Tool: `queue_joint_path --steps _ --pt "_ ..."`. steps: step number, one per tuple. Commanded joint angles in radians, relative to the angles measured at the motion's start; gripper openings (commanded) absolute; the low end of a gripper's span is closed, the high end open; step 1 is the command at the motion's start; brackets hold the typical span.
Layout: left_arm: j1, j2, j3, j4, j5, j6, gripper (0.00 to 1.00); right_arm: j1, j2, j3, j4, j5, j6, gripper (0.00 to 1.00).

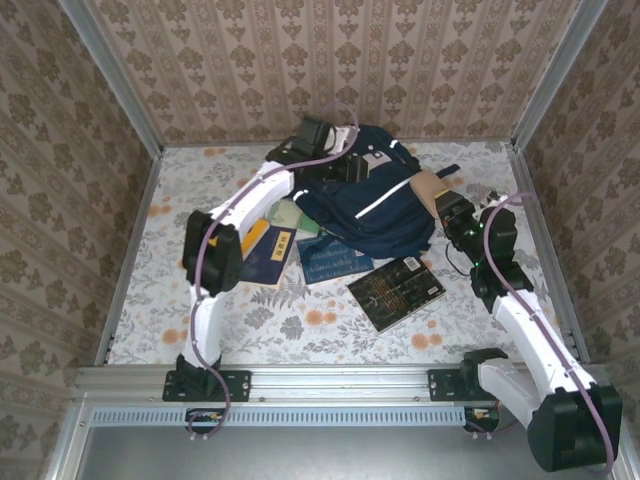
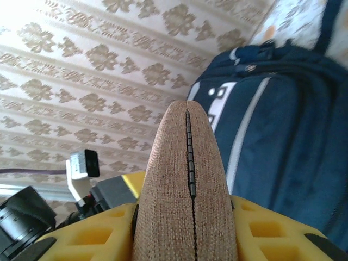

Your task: Pack the student bag

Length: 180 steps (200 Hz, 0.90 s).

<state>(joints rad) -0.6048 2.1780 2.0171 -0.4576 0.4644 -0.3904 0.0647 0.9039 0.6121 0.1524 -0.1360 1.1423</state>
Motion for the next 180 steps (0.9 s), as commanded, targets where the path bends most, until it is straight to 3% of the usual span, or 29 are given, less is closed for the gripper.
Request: queue_joint_path --steps 1,46,96,126,180 --pt "-0.024 0.093 0.123 -0.074 0.125 0.065 0.53 -0.018 -0.054 0.006 -0.132 0.041 -0.078 0.39" --pt "-0.037 0.219 0.181 -0.007 0.213 0.041 0.55 -0.05 -0.098 -0.006 -0.167 0.019 -0.089 0.41" --pt "-0.06 0.252 0.157 0.047 0.258 0.006 0.53 -0.067 -0.087 -0.021 -0.156 -0.021 -0.086 0.42" --pt "-0.074 0.244 0.132 0.068 0.28 -0.006 0.46 -0.071 -0.075 -0.028 -0.146 -0.035 -0.083 0.42" --pt "-0.092 0.214 0.074 0.081 0.214 0.007 0.39 -0.091 -0.052 -0.053 -0.098 -0.093 -0.035 0.43"
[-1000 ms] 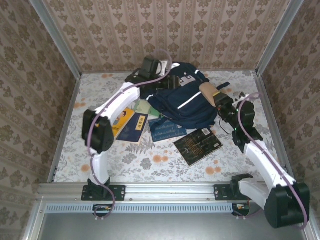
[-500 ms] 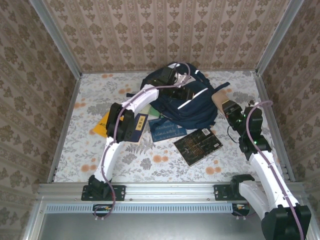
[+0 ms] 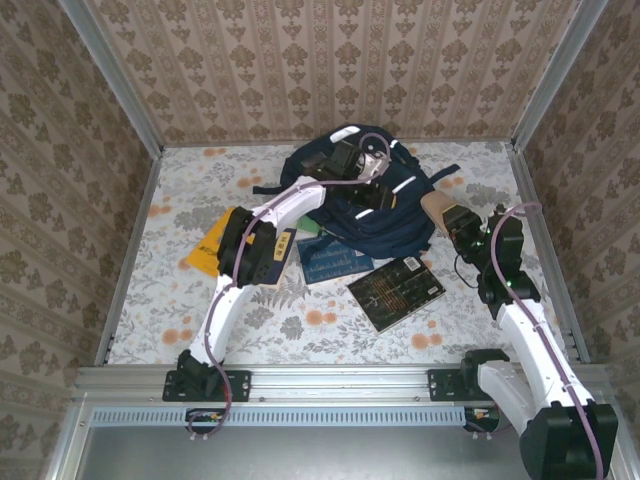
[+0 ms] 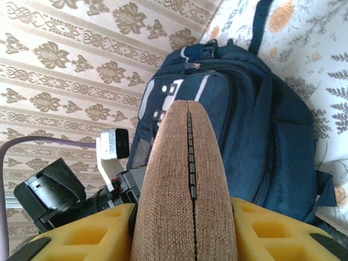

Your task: Pack the student bag

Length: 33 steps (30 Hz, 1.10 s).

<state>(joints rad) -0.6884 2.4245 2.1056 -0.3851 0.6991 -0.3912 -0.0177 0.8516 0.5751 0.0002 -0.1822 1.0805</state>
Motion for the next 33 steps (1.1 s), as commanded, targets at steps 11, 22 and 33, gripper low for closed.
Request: queue_joint_path --steps 11,22,33 --pt "-0.009 0.007 0.065 -0.033 -0.088 0.048 0.11 -0.011 -0.023 -0.003 0.03 -0.062 0.019 0.46" --pt "0.047 -0.058 0.238 -0.075 -0.078 -0.003 0.0 -0.008 -0.085 0.07 -0.077 -0.005 0.003 0.48" --pt "0.113 -0.063 0.331 -0.002 -0.033 -0.173 0.0 -0.001 -0.083 0.05 -0.057 0.0 0.024 0.4"
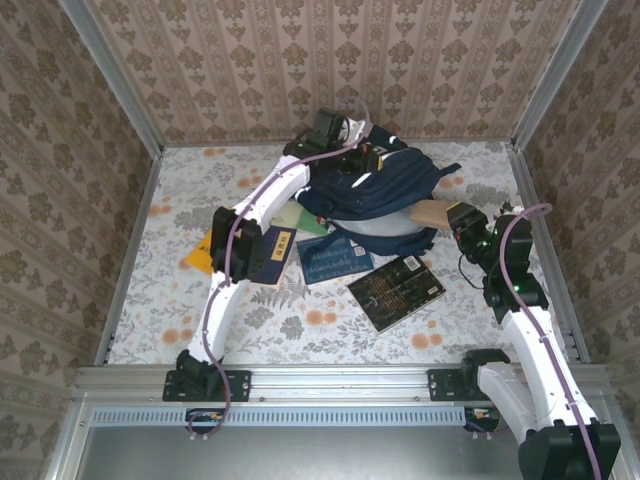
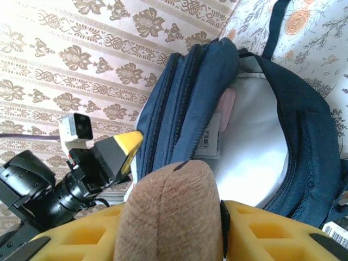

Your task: Pack the student bag

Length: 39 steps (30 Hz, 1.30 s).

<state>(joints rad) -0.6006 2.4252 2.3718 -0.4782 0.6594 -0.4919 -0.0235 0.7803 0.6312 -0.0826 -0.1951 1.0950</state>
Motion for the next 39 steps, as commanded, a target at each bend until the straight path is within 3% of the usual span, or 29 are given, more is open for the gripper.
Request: queue_joint_path --steps 1,8,17,32,39 --pt "0.031 -0.066 0.073 0.1 0.006 -0.089 0.0 0.005 -0.01 -0.009 0.027 0.01 0.013 0.38" --pt "0.066 -0.078 0.103 0.184 0.028 -0.191 0.0 0.005 0.049 -0.054 0.122 0.016 0.084 0.33" --pt "0.087 -0.086 0.105 0.241 0.055 -0.246 0.0 0.054 0.37 -0.04 0.479 0.042 0.24 0.34" --pt "0.099 -0.061 0.112 0.34 0.062 -0.328 0.0 0.292 1.131 0.264 1.071 0.112 0.462 0.33" --pt "0.107 -0.047 0.104 0.363 0.074 -0.353 0.0 0.413 1.264 0.492 0.874 0.124 0.373 0.35"
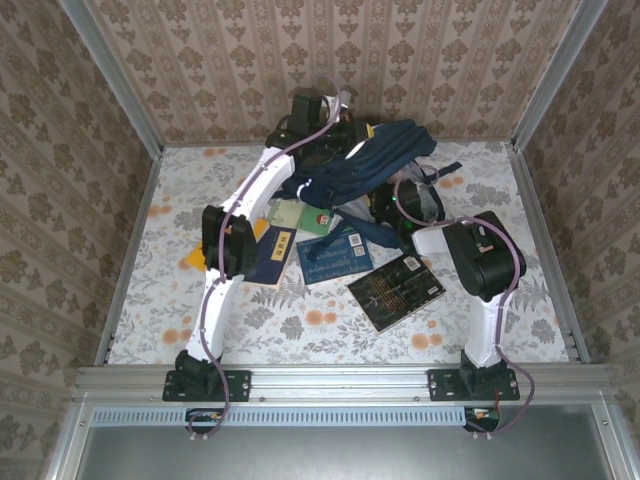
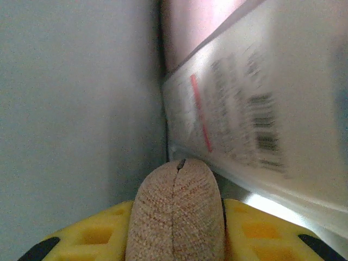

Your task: Pack the student bag

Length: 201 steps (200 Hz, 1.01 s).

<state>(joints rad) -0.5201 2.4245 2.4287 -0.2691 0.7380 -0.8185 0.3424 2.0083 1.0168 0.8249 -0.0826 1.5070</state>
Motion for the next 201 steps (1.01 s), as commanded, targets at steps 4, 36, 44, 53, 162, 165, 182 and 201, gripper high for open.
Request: queue_joint_path --steps 4,36,44,53,162,165,182,201 --pt "0.026 -0.042 0.046 0.157 -0.002 -0.028 0.0 0.061 0.064 0.159 -0.09 0.009 -0.053 0.4" --pt "0.037 -0.033 0.041 0.18 -0.002 -0.054 0.0 0.067 0.177 0.311 -0.211 -0.055 -0.066 0.68" --pt "0.041 -0.033 0.038 0.188 -0.001 -0.061 0.0 0.065 0.167 0.292 -0.215 -0.045 -0.074 0.72" --pt "0.045 -0.035 0.035 0.192 -0.002 -0.067 0.0 0.059 0.145 0.265 -0.221 -0.04 -0.099 0.76" --pt "0.087 -0.025 0.024 0.207 0.0 -0.082 0.0 -0.037 -0.122 0.078 -0.431 -0.129 -0.361 0.94" --pt "0.087 -0.024 0.023 0.208 0.0 -0.082 0.0 -0.037 -0.118 0.08 -0.432 -0.133 -0.356 0.94" --pt "0.082 -0.023 0.021 0.208 0.002 -0.082 0.0 -0.039 -0.078 0.099 -0.408 -0.185 -0.334 0.9" --pt "0.077 -0.021 0.018 0.208 0.005 -0.085 0.0 -0.028 0.008 0.16 -0.316 -0.288 -0.273 0.79"
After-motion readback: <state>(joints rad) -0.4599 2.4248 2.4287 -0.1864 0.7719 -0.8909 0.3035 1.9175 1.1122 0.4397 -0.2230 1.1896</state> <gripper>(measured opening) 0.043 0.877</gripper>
